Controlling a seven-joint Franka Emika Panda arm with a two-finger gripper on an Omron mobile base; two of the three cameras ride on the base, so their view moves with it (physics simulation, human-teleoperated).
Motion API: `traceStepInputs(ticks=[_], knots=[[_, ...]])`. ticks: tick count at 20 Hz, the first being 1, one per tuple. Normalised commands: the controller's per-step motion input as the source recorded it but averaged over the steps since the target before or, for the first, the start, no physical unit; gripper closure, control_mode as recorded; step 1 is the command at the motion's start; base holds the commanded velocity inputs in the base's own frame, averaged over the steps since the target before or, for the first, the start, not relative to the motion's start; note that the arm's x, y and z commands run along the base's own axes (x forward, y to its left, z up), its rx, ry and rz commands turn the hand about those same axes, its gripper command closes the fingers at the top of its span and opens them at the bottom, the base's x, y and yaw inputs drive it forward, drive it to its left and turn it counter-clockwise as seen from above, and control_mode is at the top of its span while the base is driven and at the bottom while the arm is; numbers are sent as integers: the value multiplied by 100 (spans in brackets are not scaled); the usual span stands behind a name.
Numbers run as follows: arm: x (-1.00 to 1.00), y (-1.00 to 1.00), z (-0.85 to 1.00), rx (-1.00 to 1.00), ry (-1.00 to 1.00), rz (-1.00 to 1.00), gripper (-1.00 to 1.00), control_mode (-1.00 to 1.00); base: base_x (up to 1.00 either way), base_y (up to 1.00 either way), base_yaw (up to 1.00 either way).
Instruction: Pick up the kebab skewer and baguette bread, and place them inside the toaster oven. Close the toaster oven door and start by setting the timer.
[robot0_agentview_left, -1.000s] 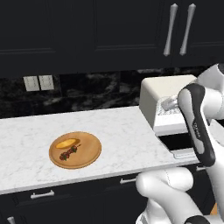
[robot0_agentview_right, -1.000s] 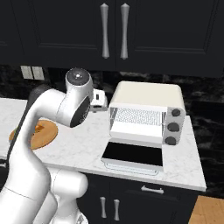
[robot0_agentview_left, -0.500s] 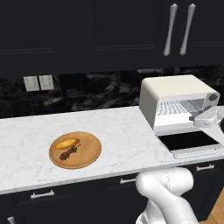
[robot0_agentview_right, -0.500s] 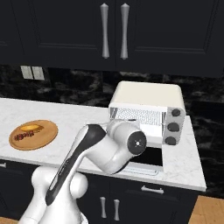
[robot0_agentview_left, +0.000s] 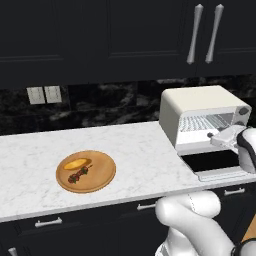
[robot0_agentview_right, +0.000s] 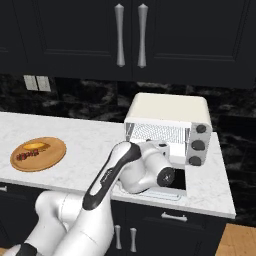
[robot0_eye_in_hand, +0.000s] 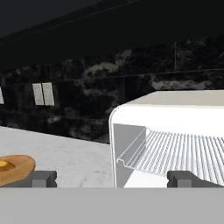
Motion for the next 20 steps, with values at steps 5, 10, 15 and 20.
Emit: traceStepInputs(ticks=[5, 10, 15, 20], knots=[[77, -40, -29, 4, -4, -19, -100, -100, 0, 0, 0], [47, -55, -9, 0, 0, -15, -100, -100, 0, 0, 0], [9, -55, 0, 0, 0, -1, -100, -100, 0, 0, 0], [14, -16, -3, 0, 0, 3, -100, -100, 0, 0, 0]])
